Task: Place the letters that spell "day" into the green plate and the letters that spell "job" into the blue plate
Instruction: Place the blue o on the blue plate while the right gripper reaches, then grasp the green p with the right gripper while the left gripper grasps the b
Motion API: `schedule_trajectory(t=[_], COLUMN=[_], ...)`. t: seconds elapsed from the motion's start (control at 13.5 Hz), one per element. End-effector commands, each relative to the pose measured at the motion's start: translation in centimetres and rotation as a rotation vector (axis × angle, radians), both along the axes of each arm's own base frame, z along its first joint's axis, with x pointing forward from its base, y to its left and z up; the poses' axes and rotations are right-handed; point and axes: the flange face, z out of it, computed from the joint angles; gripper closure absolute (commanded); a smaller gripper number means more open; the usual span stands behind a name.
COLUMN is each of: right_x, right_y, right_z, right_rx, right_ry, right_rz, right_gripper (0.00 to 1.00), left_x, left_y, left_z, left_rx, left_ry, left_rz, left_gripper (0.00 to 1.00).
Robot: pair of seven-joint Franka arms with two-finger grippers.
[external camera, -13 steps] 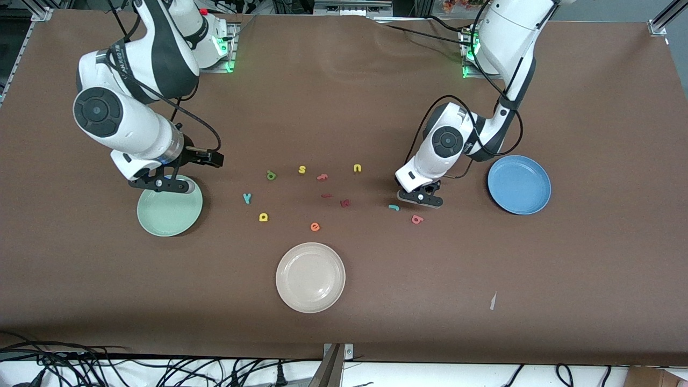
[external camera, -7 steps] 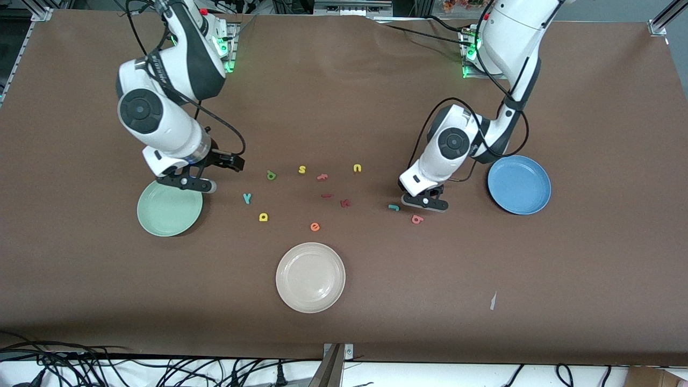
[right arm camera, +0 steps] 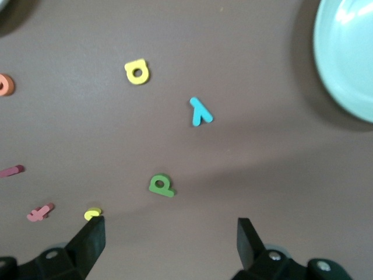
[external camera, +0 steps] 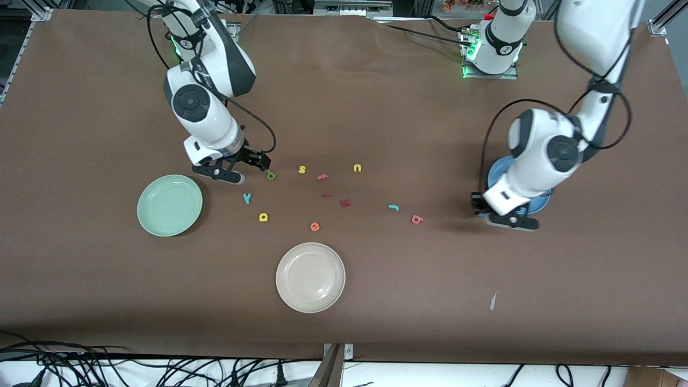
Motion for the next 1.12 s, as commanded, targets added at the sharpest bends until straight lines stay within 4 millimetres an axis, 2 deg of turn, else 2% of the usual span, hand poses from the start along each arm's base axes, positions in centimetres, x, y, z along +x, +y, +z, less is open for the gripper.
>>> schedule_trajectory(t=[0.0, 0.22, 0.3, 0.37, 0.45, 0.52, 0.59, 0.74, 0.89, 0.97, 1.04], right_x=[-0.8, -0.8, -0.9, -0.9, -0.9, -1.0, -1.0, -1.4, -1.7, -1.9, -2.0], right_y=[1.1, 1.5, 1.6, 1.6, 1.7, 1.8, 1.8, 2.2, 2.8, 3.1, 3.3], right_z=[-2.5, -5.2, -6.0, -6.7, -7.7, -8.2, -8.6, -9.6, -10.5, -10.9, -11.2], right_rx=[0.008, 0.01, 0.01, 0.012, 0.011, 0.013, 0.011, 0.006, 0.009, 0.009, 0.01], right_ry=[-0.01, -0.006, -0.004, -0.007, -0.003, -0.006, -0.002, 0.01, 0.006, 0.003, 0.004], right_rz=[-0.016, -0.014, -0.013, -0.017, -0.016, -0.015, -0.017, -0.016, -0.029, -0.033, -0.032], right_gripper=[0.0, 0.0, 0.0, 0.0, 0.0, 0.0, 0.0, 0.0, 0.01, 0.02, 0.05], left_x=[-4.6, -6.8, -6.9, -6.9, -6.9, -6.9, -6.8, -6.5, -6.1, -5.6, -4.8], left_y=[3.4, 7.2, 8.0, 8.4, 8.4, 8.3, 8.2, 8.1, 7.1, 5.4, 2.6], left_z=[-0.4, -1.7, -2.0, -2.2, -2.5, -2.7, -2.5, -2.2, -1.9, -1.8, -1.6], left_rx=[0.002, 0.002, 0.001, 0.0, 0.0, -0.001, -0.001, -0.001, -0.007, -0.007, -0.021], left_ry=[0.049, 0.087, 0.092, 0.094, 0.099, 0.102, 0.097, 0.087, 0.073, 0.058, 0.019], left_rz=[-0.047, -0.065, -0.07, -0.07, -0.07, -0.07, -0.071, -0.071, -0.076, -0.095, -0.119], left_gripper=[0.85, 0.81, 0.74, 0.62, 0.42, 0.31, 0.28, 0.26, 0.26, 0.26, 0.25])
